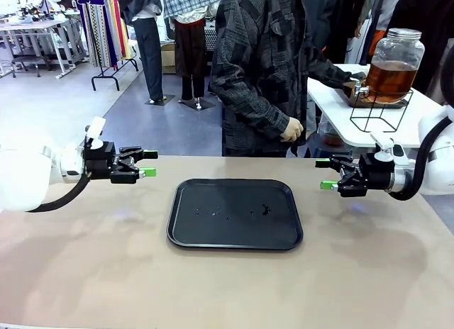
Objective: Pour the drink into the iced cup.
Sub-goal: Open the gripper to release the iced cup you were holding.
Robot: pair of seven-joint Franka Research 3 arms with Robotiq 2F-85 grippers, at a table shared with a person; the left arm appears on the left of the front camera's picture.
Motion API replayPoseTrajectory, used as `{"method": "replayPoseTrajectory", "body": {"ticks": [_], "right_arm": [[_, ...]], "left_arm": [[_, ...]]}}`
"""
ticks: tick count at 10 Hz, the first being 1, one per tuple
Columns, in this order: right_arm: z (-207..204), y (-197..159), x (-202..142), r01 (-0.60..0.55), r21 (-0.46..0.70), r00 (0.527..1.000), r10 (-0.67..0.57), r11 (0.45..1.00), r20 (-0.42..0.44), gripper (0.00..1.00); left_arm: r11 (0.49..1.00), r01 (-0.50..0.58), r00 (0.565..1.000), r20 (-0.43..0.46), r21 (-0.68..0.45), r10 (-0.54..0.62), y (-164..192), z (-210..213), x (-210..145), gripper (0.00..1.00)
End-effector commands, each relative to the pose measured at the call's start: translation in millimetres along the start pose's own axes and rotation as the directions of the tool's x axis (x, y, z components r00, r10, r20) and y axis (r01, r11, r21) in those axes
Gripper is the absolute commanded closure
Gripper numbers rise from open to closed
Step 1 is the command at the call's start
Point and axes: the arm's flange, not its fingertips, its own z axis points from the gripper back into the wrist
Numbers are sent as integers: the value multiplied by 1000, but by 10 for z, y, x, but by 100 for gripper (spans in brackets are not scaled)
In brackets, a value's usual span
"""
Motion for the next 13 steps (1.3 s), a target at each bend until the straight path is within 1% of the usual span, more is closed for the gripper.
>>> {"method": "replayPoseTrajectory", "body": {"ticks": [1, 13], "right_arm": [[-24, -7, 35, 0, -1, 1000, 0, 1000, -6, 0], [-24, -7, 35, 0, -1, 1000, 0, 1000, -6, 0]], "left_arm": [[1000, -4, 1000, -5, 1, 4, 7, -13, 26, 0], [1000, -4, 1000, -5, 1, 4, 7, -13, 26, 0]]}}
